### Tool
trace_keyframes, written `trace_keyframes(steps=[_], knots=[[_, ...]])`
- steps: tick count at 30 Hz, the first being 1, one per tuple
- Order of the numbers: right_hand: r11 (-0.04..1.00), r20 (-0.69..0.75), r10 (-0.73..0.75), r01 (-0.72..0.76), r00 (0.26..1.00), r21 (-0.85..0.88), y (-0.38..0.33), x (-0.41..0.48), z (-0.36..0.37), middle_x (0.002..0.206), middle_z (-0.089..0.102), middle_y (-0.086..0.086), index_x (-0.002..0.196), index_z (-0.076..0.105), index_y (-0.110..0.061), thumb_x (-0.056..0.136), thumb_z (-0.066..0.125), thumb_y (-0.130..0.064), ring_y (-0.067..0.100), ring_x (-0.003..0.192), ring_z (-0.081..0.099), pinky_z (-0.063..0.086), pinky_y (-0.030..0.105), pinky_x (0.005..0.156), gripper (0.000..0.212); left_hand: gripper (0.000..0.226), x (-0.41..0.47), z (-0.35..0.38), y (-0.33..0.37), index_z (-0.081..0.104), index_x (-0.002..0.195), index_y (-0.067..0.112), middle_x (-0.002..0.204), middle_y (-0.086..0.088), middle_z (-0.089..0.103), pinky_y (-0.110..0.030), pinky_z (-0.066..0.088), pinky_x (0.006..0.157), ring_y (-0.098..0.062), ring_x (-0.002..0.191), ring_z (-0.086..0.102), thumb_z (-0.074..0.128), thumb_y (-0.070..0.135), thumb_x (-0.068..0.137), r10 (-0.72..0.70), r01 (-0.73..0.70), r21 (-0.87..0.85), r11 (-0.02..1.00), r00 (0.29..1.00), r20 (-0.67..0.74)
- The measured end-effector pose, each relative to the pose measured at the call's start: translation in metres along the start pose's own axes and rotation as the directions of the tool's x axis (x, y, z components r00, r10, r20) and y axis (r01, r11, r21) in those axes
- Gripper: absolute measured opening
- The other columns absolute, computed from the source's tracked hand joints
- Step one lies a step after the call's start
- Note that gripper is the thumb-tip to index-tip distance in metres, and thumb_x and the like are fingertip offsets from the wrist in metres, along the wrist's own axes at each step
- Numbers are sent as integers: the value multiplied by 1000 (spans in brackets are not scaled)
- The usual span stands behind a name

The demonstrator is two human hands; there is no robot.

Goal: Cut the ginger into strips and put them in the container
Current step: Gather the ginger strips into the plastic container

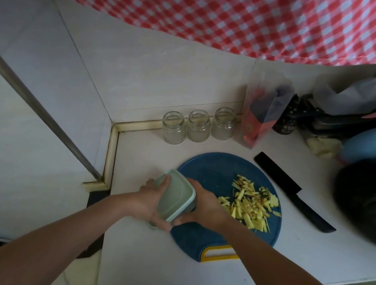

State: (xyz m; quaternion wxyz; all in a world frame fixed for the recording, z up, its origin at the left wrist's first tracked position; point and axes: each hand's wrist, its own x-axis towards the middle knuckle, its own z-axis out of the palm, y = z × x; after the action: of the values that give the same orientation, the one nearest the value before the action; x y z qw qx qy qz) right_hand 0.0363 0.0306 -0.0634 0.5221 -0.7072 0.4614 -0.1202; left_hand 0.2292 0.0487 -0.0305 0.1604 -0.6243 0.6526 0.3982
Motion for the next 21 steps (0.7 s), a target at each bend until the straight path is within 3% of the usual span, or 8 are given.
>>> trace_keyframes(steps=[4,8,14,21], knots=[[1000,-8,10,-10,1000,-30,1,2,1,125,58,-9,142,32,-29,55,91,-30,9,114,53,44,28,99,105,139,-3,-2,1,-41,134,32,153,-9,-16,-49,22,113,-32,140,4,78,55,64,7,-11,76,997,999,53],[999,-4,28,-28,1000,-22,1,6,4,121,60,-10,140,33,-31,53,91,-31,9,111,55,47,32,98,105,137,-6,-8,-1,-39,135,30,153,-12,-16,-45,21,113,-31,141,3,77,53,67,18,-24,91,996,998,66],[996,-28,33,-36,999,-79,6,7,8,115,62,-11,138,33,-33,52,91,-33,9,106,57,47,26,89,104,135,-7,-2,-2,-46,129,29,147,-21,-32,-49,23,112,-39,141,-6,75,49,71,2,-19,197,980,996,85],[981,-25,19,-23,1000,-190,8,11,6,111,64,-4,134,37,-24,55,90,-33,12,99,59,47,25,79,95,141,-3,21,1,-40,135,28,145,-24,-33,-56,10,113,-45,138,-14,78,54,63,-14,28,224,974,998,-64]])
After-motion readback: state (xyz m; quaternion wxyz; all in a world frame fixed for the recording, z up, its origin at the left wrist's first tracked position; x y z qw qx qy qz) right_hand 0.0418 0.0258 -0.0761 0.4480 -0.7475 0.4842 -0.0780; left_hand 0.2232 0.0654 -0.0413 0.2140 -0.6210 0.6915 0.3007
